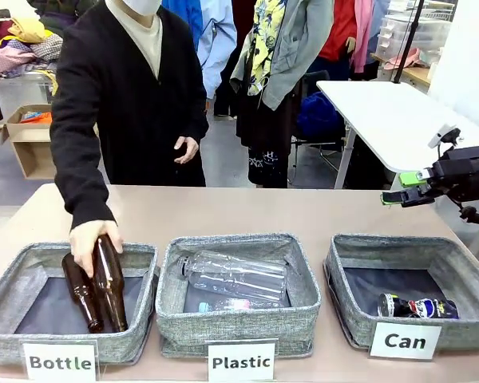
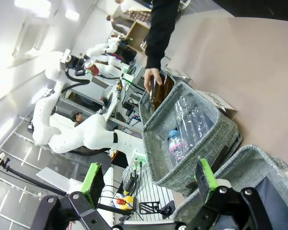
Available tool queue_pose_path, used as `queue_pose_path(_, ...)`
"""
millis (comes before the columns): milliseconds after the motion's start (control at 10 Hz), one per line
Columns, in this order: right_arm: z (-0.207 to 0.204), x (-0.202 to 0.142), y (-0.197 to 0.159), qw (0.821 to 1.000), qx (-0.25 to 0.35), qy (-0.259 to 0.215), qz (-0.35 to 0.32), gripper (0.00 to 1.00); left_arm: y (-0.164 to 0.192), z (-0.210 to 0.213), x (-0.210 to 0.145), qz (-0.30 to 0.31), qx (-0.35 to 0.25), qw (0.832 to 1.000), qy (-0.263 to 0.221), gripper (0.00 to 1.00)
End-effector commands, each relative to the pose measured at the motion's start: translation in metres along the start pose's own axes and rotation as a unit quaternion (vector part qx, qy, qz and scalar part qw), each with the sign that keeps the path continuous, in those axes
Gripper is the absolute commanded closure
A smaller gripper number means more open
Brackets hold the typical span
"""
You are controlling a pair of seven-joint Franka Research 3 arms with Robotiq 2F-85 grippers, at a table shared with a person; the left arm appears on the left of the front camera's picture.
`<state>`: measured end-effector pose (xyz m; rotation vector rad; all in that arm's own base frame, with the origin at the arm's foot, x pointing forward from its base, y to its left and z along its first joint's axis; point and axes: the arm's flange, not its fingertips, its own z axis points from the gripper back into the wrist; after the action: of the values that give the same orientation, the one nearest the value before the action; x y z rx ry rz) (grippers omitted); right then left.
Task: Sort the can waste into the basket.
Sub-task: Pick up the can waste from the table and place it in the right Fabric basket.
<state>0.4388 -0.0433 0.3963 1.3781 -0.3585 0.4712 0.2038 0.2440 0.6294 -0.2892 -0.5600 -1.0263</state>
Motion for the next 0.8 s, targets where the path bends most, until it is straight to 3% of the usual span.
queue_pose_path(0, 0.001, 0.000, 0.002, 1.000, -0.003, 0.005, 0.010, 0.00, 0.008, 0.002, -0.038, 0.013, -0.004, 0.998, -0.061, 0.61)
queue_pose_path(300, 0.001, 0.000, 0.002, 1.000, -0.003, 0.005, 0.010, 0.00, 0.006, -0.018, -0.088, 0.020, -0.023, 0.991, -0.131, 0.61)
queue_pose_path(700, 0.001, 0.000, 0.002, 1.000, -0.003, 0.005, 0.010, 0.00, 0.007, -0.020, -0.080, 0.010, -0.026, 0.989, -0.144, 0.61)
